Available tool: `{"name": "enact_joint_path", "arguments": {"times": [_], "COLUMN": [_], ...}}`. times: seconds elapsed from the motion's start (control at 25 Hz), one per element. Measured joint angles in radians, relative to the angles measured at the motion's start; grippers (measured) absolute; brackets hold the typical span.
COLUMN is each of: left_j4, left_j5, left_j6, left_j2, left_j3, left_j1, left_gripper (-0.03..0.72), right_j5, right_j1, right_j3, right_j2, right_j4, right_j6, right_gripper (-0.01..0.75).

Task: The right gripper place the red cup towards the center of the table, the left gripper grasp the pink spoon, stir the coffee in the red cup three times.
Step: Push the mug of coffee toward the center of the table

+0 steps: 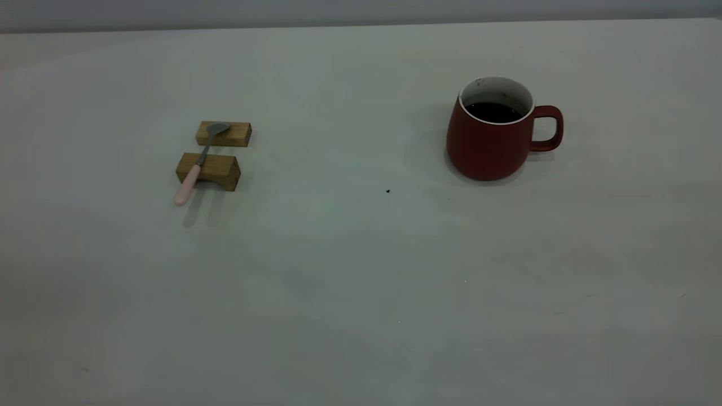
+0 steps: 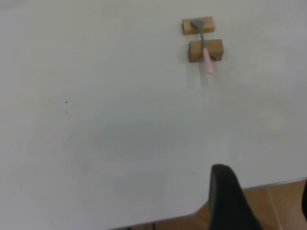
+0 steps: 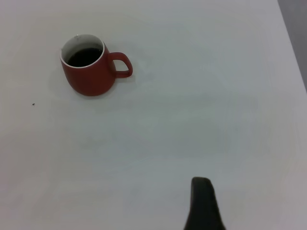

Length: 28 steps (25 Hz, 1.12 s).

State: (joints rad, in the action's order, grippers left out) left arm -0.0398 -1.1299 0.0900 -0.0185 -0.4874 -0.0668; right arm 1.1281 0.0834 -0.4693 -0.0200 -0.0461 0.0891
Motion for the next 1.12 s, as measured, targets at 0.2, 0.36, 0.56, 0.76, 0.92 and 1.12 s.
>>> {"name": "enact_joint_path", "arguments": {"times": [0.2, 0.36, 0.56, 0.76, 0.92, 1.12], "left_j4": [0.0, 0.0, 0.0, 0.0, 0.0, 0.0], "left_j5": [0.0, 0.0, 0.0, 0.0, 0.0, 0.0], "left_j6": [0.0, 0.0, 0.0, 0.0, 0.0, 0.001], "left_j2": [0.0, 0.0, 0.0, 0.0, 0.0, 0.0], "left_j3": [0.0, 0.0, 0.0, 0.0, 0.0, 0.0], "left_j1": [0.0, 0.0, 0.0, 0.0, 0.0, 0.0], "left_gripper": [0.448, 0.448, 0.448, 0.448, 0.448, 0.448], "right_j5": [0.0, 0.0, 0.0, -0.043, -0.179, -0.39], "right_j1": [0.0, 0.0, 0.0, 0.0, 0.0, 0.0], "right_j3": [0.0, 0.0, 0.0, -0.014, -0.033, -0.081], "right_j2": [0.0, 0.0, -0.013, -0.176, -0.394, -0.752], "right_j4": [0.0, 0.0, 0.072, 0.132, 0.154, 0.214], "right_j6": [0.0, 0.0, -0.023, -0.077, -0.166, -0.395], "right_gripper": [0.584, 0.584, 0.584, 0.603, 0.613, 0.608]}}
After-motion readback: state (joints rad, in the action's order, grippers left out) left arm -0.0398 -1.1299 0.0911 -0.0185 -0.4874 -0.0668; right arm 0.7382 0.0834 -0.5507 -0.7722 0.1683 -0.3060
